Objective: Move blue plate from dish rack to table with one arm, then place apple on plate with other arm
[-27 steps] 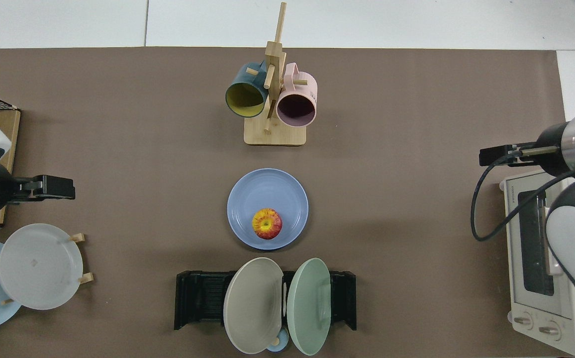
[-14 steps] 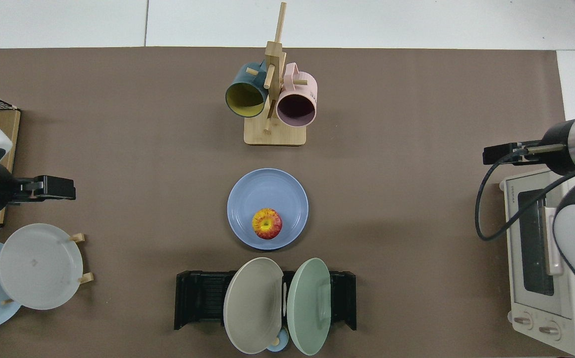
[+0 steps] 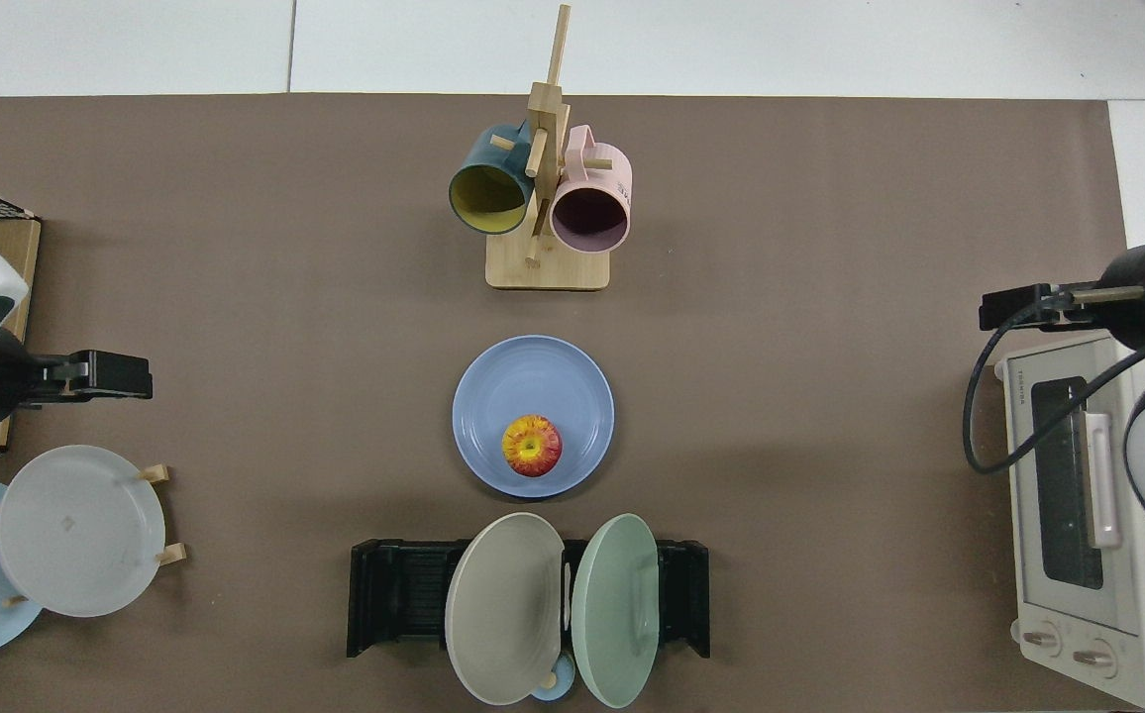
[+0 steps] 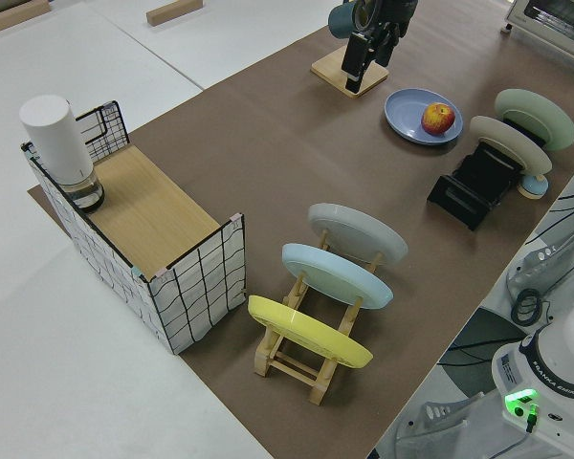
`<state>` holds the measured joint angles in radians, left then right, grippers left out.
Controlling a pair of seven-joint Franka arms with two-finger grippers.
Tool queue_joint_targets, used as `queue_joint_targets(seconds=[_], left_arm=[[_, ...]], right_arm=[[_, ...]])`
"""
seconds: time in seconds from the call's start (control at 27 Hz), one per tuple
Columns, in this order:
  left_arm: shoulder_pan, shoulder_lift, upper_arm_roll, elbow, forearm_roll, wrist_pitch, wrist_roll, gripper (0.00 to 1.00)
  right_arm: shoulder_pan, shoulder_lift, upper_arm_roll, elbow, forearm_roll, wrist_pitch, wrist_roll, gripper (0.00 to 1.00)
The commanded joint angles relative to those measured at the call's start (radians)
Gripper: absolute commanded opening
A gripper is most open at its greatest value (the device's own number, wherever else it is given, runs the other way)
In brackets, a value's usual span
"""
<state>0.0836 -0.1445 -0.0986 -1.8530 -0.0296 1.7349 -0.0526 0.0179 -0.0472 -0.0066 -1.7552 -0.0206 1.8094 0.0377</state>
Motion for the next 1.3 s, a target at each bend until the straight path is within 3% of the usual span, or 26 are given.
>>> queue_joint_targets(seconds=[0.0, 1.26], left_arm=[[-0.012, -0.012, 0.008, -0.021, -0.007, 0.023, 0.000, 1.00], [-0.012, -0.012, 0.003, -0.021, -0.009, 0.023, -0.003, 1.00]], right_arm=[[-0.044, 0.003, 0.056, 0.016, 0.001, -0.027, 0.017, 1.00], [-0.036, 0.015, 0.054, 0.005, 0.005, -0.007, 0.085, 1.00]])
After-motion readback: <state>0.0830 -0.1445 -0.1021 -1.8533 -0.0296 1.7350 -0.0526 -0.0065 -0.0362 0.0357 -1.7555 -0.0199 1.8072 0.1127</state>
